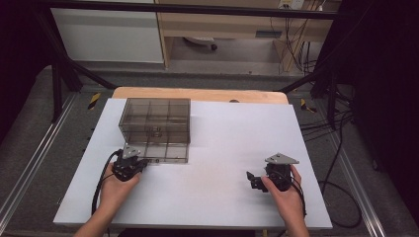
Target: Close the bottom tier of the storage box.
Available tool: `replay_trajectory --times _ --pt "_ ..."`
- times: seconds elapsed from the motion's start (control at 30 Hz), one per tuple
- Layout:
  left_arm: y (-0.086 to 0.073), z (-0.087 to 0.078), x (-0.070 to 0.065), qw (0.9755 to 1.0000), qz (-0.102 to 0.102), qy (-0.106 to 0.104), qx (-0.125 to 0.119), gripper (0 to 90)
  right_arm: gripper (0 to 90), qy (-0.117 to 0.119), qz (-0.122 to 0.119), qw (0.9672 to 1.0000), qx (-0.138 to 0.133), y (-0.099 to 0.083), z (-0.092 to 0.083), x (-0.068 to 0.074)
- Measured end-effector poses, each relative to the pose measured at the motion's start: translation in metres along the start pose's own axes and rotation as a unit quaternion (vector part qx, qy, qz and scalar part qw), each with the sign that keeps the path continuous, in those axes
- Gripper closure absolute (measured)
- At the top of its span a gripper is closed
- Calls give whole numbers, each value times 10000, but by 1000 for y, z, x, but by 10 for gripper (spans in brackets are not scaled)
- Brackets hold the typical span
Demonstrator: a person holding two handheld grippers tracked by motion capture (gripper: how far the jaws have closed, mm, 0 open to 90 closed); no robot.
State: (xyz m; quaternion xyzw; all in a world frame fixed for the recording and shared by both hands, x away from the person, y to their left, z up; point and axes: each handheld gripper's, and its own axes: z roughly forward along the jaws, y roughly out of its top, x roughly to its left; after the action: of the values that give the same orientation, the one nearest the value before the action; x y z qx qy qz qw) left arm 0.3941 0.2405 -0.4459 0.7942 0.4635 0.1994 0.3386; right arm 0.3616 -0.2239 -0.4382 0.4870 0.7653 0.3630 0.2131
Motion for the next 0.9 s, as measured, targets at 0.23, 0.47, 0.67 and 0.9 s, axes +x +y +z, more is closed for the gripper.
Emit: replay_trajectory --times 0.23,0.47,0.67,0.9 --pt "8 5 3 10000 29 17 66 900 36 -2 -12 10000 15 0 0 0" --pt "11 10 8 9998 -60 -25 163 900 36 -22 53 10000 2 0 0 -1" --pt "14 11 10 9998 -101 -28 182 900 35 -7 -5 10000 -4 0 0 -1" --pt "18 15 12 9997 -87 -16 246 900 35 -1 -30 10000 27 -1 0 -1"
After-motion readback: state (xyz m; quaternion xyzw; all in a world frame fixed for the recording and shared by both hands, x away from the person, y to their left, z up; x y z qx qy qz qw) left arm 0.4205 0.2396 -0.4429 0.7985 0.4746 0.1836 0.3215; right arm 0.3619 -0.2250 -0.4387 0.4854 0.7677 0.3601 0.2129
